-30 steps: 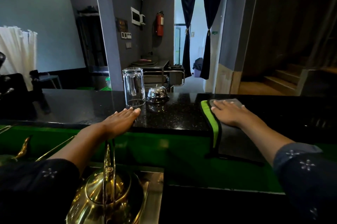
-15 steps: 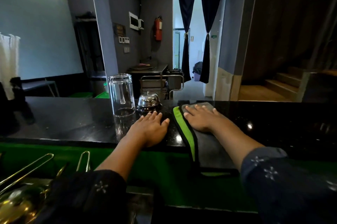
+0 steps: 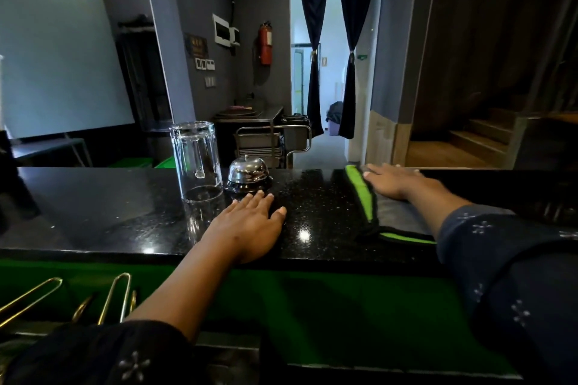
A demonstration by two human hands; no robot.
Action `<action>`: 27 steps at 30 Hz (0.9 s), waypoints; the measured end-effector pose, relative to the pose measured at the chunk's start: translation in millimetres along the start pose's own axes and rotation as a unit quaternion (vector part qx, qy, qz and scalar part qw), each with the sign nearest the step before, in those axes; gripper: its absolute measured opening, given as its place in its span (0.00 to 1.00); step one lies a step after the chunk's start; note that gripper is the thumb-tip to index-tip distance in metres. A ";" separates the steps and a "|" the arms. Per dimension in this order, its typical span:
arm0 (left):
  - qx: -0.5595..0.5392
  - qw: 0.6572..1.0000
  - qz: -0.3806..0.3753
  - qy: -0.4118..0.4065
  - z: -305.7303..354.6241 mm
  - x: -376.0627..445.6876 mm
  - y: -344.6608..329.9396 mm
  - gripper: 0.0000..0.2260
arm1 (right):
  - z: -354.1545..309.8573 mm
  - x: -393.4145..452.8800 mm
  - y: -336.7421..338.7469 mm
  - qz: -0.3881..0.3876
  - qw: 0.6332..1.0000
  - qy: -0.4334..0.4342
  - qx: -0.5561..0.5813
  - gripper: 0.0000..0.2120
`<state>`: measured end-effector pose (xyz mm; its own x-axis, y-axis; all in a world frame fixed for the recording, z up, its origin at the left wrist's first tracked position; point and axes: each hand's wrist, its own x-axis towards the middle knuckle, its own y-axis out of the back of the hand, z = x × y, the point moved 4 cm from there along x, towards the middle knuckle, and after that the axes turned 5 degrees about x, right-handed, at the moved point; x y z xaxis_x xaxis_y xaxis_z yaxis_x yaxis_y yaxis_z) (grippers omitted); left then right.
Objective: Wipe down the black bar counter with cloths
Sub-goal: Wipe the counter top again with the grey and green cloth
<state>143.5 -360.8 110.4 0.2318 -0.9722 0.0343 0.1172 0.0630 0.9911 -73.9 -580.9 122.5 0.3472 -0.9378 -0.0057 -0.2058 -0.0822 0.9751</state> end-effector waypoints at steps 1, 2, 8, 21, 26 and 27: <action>0.001 1.000 0.000 0.001 0.4 0.4 -0.1 0.28 | 18.0 -2.0 4.3 0.003 1.000 -0.030 -0.004 0.28; 0.001 1.000 0.000 0.002 1.1 0.9 0.0 0.28 | 30.6 -1.5 7.5 0.011 0.998 -0.053 -0.012 0.28; 0.002 1.000 0.000 0.015 1.6 5.1 0.4 0.27 | -65.5 -25.7 -17.6 0.007 0.998 0.044 -0.040 0.30; 0.004 1.000 -0.009 0.004 3.1 -1.3 2.6 0.27 | 23.6 -74.7 5.3 0.005 1.000 0.004 -0.008 0.26; 0.002 1.000 0.004 0.015 2.7 6.8 1.8 0.26 | 43.9 -67.3 11.1 0.019 0.993 -0.109 -0.032 0.29; 0.003 1.000 0.001 0.015 3.1 6.3 1.6 0.26 | 24.6 -70.0 6.5 0.015 0.996 -0.086 -0.033 0.30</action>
<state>142.2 -367.5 112.6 0.2607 -0.9649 0.0331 0.1115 0.0641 0.9917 -122.0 -524.2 123.8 0.1793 -0.9837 -0.0088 -0.1513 -0.0364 0.9878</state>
